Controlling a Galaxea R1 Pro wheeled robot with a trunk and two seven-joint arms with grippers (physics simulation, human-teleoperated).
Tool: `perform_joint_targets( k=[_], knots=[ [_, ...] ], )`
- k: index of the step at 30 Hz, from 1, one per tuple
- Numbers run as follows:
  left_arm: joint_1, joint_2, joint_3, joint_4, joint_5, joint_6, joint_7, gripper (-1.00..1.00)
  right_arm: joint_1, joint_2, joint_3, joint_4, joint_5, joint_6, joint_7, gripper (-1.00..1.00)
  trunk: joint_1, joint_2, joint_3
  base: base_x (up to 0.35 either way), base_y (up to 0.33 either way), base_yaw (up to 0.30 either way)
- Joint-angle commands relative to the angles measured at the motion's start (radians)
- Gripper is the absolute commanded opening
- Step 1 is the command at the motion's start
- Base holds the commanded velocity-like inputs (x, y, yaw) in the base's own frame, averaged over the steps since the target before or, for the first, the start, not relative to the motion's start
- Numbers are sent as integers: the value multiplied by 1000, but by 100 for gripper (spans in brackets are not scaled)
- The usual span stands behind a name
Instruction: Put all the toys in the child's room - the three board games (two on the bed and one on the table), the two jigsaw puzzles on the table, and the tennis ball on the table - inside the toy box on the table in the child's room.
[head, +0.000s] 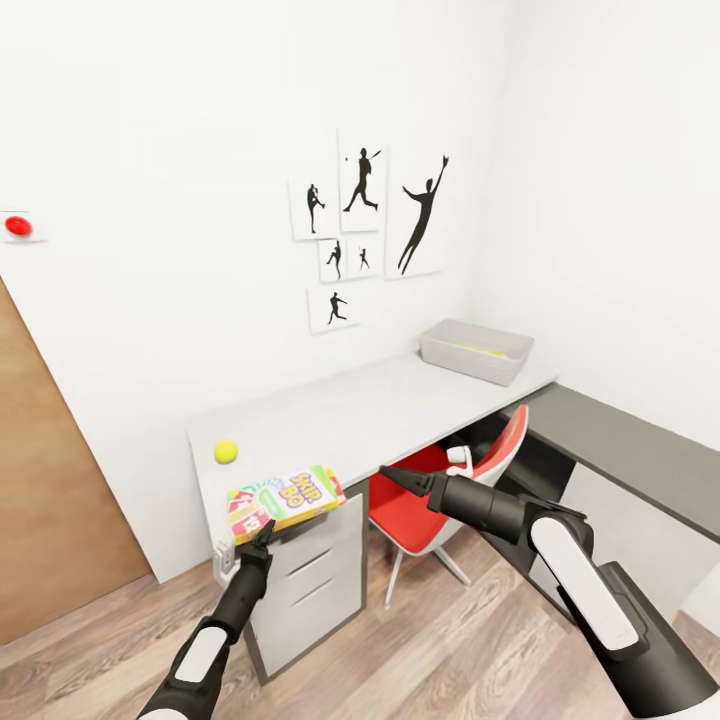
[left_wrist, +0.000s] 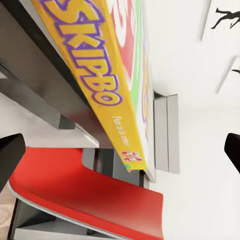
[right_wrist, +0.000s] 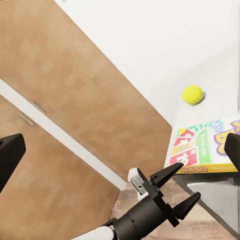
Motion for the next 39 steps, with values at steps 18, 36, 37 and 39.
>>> perform_joint_targets(
  k=[18, 36, 37, 39],
  knots=[
    [-1, -2, 4, -1, 5, 10, -3, 100, -1, 1, 2, 0, -3, 3, 0, 100, 0, -1, -1, 107, -93, 15],
    [-1, -3, 5, -1, 6, 9, -3, 100, -1, 4, 23, 0, -2, 3, -11, 100, 0, -1, -1, 26, -5, 122],
    [-1, -3, 5, -1, 6, 9, -3, 100, -1, 4, 24, 0, -2, 3, -11, 100, 0, -1, -1, 11, 0, 16],
    [-1, -3, 5, -1, 6, 9, -3, 100, -1, 4, 24, 0, -2, 3, -12, 100, 0, -1, -1, 7, 0, 57]
  ],
)
